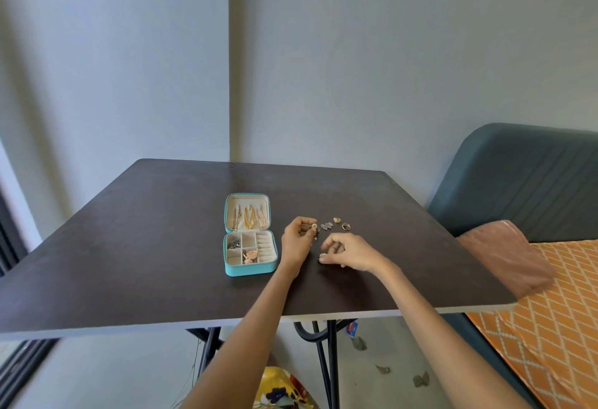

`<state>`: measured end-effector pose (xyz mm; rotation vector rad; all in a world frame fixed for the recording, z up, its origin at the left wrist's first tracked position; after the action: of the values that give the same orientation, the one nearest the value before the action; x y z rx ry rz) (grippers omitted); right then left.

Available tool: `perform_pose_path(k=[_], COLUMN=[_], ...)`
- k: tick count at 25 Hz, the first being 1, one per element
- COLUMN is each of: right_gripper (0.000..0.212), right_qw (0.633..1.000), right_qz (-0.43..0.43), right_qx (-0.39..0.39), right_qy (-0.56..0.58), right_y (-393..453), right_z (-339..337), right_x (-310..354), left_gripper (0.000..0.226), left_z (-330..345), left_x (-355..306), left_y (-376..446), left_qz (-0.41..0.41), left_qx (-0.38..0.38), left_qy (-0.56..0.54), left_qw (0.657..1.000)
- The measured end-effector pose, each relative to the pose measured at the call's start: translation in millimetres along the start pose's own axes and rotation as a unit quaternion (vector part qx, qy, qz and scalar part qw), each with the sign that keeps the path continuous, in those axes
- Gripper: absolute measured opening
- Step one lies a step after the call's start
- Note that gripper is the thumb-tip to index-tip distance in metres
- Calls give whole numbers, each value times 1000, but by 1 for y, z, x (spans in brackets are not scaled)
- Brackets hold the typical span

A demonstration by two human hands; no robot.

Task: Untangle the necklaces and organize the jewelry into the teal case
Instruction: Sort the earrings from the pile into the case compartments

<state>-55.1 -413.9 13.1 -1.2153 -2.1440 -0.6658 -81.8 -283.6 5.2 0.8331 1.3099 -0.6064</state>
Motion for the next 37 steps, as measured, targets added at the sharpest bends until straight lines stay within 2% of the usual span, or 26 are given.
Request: perform_pose_path(k=[3, 5, 8, 10, 12, 15, 17, 19, 21, 25, 29, 33, 37], right_gripper=[8, 3, 8, 12, 13, 9, 9, 8, 6, 18, 25, 23, 18], right_qw=[997, 997, 994, 978, 933, 828, 777, 760, 765, 792, 839, 912, 939], right_qz=[-28, -24, 13, 46, 91, 170, 221, 250, 260, 241, 193, 140, 120], right_qx=[-46, -58, -93, -130, -137, -108, -95, -89, -85, -65, -40, -74, -88], right_qy=[-48, -41, 52, 156, 320, 524, 581, 593, 583, 557, 507, 380, 310], right_y=[1, 3, 6, 9, 12, 16, 17, 17, 17, 21, 24, 28, 28], right_z=[-2, -2, -6, -11, -8, 10, 28, 42, 53, 62, 64, 64, 73], right_x=[3, 4, 7, 12, 18, 33, 42, 53, 63, 83, 103, 115, 115], left_gripper=[14, 13, 12, 11, 10, 9, 12, 18, 24, 25, 24, 18, 14], left_z=[-2, -2, -8, -18, -34, -64, -83, -98, -110, -127, -142, -144, -148], left_x=[0, -3, -20, -33, -45, -57, -59, -59, -55, -45, -47, -42, -32], left_y=[-1, -1, 3, 10, 17, 28, 31, 32, 31, 32, 34, 32, 31], left_qz=[-24, -35, -19, -8, 0, 7, 11, 20, 20, -19, -5, 3, 30], left_qx=[4, 15, 40, 52, 58, 59, 63, 73, 69, 46, 37, 71, 45], left_qy=[-11, -33, -57, -65, -66, -57, -43, -36, -31, -24, 21, 97, 197], left_qw=[1000, 999, 997, 996, 996, 997, 997, 996, 997, 998, 999, 993, 979])
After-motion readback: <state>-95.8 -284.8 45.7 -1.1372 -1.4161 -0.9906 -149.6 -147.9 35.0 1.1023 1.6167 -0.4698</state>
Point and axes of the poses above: each hand's wrist, its own y-axis towards the middle knuckle, its own z-axis out of the palm, x = y × z, the point moved 9 cm from there along y, towards the middle knuckle, and after that the axes turned 12 degrees about -x, right-handed, at the moved point
